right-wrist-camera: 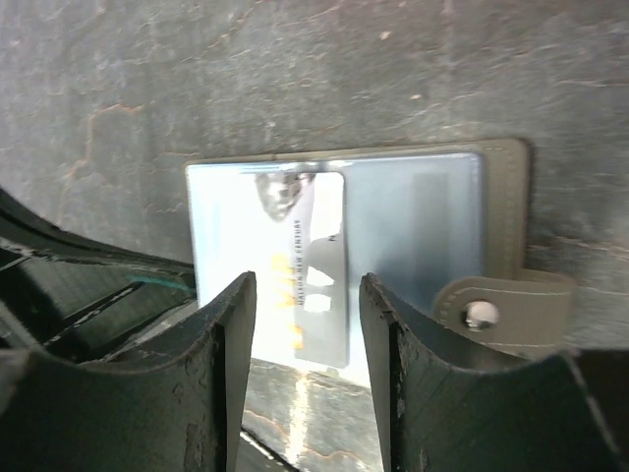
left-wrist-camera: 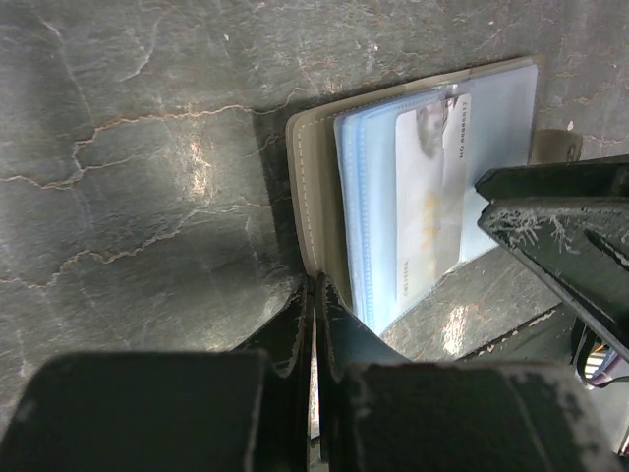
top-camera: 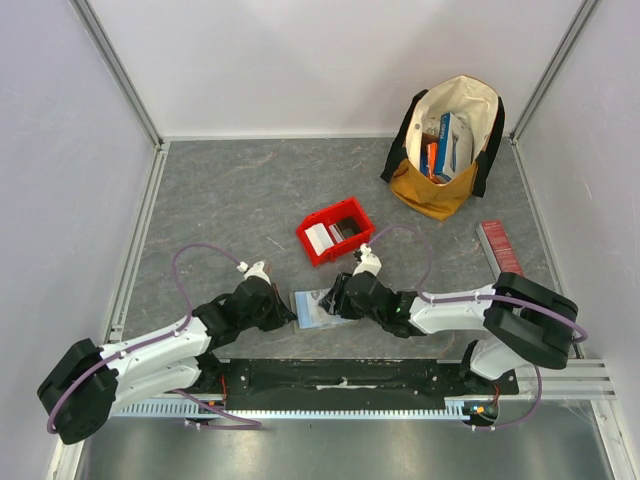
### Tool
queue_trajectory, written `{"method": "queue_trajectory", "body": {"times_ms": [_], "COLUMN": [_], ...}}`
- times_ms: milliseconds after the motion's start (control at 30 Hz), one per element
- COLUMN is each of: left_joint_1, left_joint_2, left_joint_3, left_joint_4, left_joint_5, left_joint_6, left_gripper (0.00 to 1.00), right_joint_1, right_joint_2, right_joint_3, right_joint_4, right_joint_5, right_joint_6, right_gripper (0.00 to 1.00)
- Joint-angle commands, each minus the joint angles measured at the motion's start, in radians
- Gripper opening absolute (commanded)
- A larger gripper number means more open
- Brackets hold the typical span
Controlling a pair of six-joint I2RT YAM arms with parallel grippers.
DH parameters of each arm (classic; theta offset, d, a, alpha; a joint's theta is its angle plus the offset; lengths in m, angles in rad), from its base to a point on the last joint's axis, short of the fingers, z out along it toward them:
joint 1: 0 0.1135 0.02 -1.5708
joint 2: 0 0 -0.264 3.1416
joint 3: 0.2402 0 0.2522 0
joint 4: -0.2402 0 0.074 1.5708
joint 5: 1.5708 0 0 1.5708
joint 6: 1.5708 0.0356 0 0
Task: Put the credit cards into the card holder
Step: Insert the credit card into the card holder.
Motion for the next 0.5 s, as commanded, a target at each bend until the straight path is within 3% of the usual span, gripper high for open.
{"method": "queue_trajectory", "body": {"times_ms": [0,467], "left_joint_1": [-0.001,-0.001], "left_joint_2": [0.001,0.026], "left_joint_3": [0.006,0.016], "left_joint_4": [0.004,0.011], "left_joint_5": [-0.013,-0.004], "left_joint_6": [-0.011,0.002], "left_gripper": [0.02,0.02], "right_joint_1": [-0.002,-0.002], "right_joint_2": [-0.023,0.112], "right_joint_3": [0.024,0.07], "right_joint_4": [-0.171,0.01], "right_joint_5": [0.108,-0.096], "right_joint_6": [-0.071,-0.111], "right_gripper": [0.54,0.51]}}
